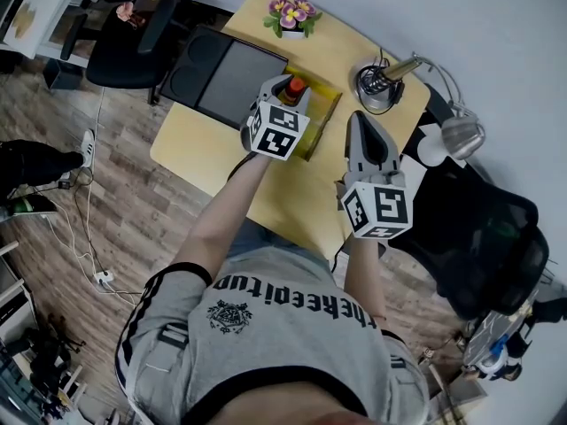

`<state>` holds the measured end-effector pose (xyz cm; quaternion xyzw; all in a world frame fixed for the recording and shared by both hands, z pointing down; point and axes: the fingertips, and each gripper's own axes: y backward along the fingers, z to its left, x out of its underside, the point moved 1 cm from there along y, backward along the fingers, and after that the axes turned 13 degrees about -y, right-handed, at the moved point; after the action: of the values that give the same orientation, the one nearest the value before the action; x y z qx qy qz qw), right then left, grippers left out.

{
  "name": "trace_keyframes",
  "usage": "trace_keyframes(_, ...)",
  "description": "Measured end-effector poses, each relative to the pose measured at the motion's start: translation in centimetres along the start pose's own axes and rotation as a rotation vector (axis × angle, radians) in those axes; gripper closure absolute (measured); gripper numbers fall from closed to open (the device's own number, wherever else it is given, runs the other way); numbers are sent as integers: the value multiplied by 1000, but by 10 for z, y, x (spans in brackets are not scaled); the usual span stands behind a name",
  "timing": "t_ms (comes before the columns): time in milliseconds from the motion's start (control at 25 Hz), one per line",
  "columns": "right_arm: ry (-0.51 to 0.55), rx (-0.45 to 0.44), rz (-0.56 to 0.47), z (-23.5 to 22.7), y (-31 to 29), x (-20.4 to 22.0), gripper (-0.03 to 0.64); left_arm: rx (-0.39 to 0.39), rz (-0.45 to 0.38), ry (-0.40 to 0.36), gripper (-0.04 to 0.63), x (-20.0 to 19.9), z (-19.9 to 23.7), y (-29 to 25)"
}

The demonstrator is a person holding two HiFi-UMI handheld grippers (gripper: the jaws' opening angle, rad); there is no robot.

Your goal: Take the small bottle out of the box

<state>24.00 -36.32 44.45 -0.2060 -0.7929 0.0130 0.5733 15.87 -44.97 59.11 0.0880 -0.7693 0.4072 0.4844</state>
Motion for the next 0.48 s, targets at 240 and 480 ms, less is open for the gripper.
trace_keyframes(240, 1, -6, -10, 2, 1, -2, 615, 8, -5, 11, 449, 0, 0, 3)
trace_keyframes(480, 10, -6, -14, 4, 3, -3, 615, 10, -72, 3, 449, -18, 1, 21)
